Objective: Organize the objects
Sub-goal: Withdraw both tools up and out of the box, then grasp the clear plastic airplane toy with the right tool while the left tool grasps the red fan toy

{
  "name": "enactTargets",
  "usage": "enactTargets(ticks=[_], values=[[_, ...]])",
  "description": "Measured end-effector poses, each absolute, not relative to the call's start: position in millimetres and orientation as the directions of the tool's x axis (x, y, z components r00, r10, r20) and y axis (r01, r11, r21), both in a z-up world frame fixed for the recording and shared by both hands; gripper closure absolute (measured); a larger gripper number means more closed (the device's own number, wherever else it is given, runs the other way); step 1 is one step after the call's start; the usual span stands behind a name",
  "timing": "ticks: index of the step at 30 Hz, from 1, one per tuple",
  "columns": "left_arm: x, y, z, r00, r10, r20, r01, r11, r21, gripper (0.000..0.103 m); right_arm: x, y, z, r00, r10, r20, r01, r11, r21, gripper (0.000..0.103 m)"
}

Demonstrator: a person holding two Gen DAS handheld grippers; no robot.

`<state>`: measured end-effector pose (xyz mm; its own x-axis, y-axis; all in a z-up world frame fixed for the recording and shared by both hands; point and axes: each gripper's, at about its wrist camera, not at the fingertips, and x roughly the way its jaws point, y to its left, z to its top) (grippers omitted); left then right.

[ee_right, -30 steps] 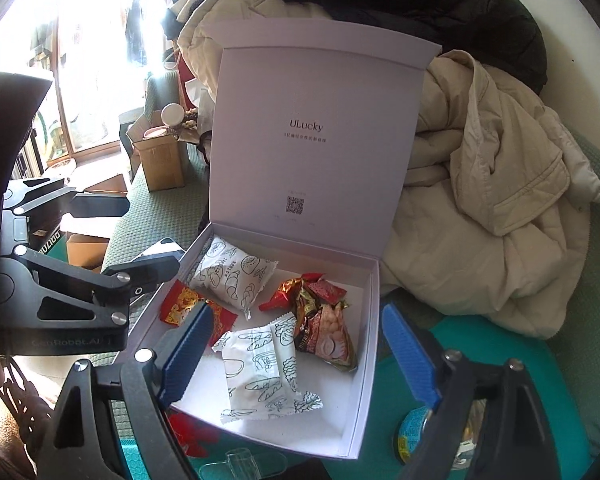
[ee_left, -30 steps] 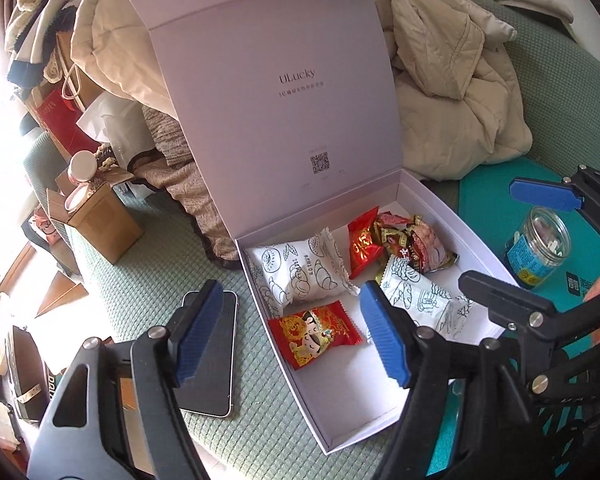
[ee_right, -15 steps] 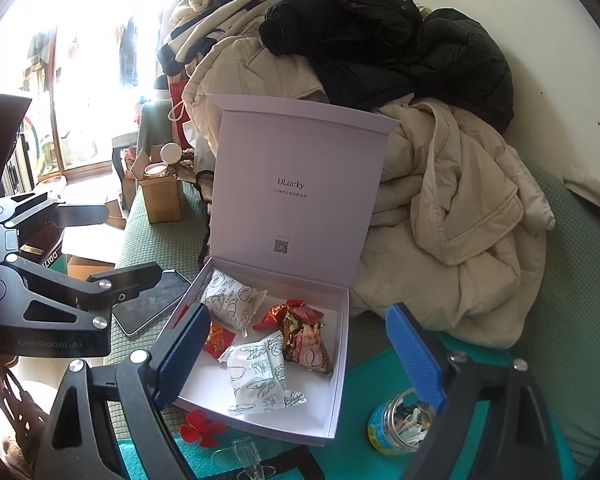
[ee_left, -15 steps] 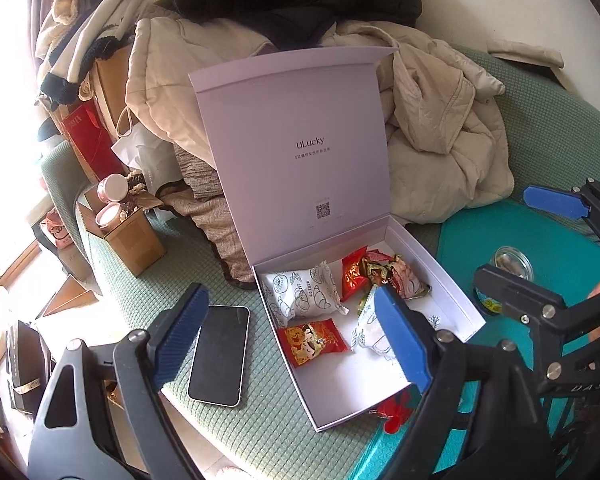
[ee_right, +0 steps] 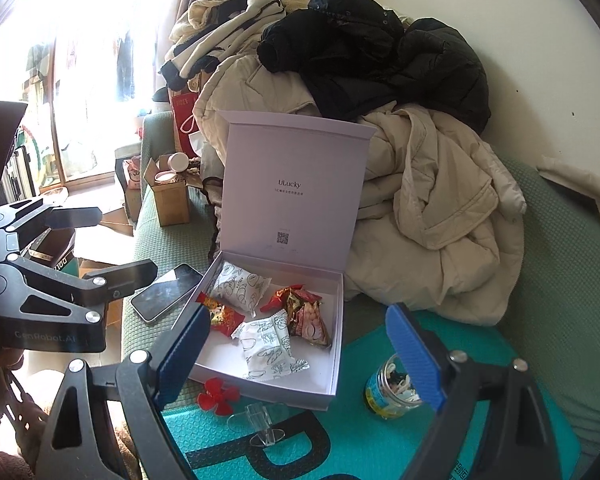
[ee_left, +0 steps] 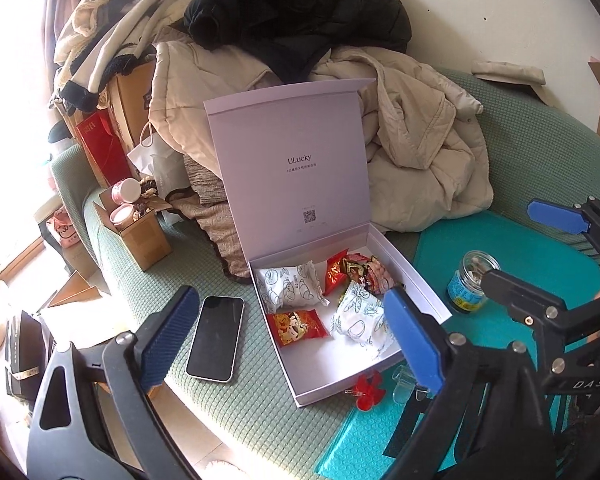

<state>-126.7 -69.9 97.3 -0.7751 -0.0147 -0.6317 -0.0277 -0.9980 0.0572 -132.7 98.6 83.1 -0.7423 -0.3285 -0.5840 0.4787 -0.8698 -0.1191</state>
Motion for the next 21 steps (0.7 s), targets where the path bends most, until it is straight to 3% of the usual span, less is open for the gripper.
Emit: enactTargets(ticks=[21], values=[[-79.5, -43.2, 24.9, -0.677, 0.041, -0.735, -0.095, -0.995, 0.032, 0.01, -81.9, 121.2, 10.0, -0.679, -0.328, -0.657, 0.479, -0.876, -0.057, 0.013]])
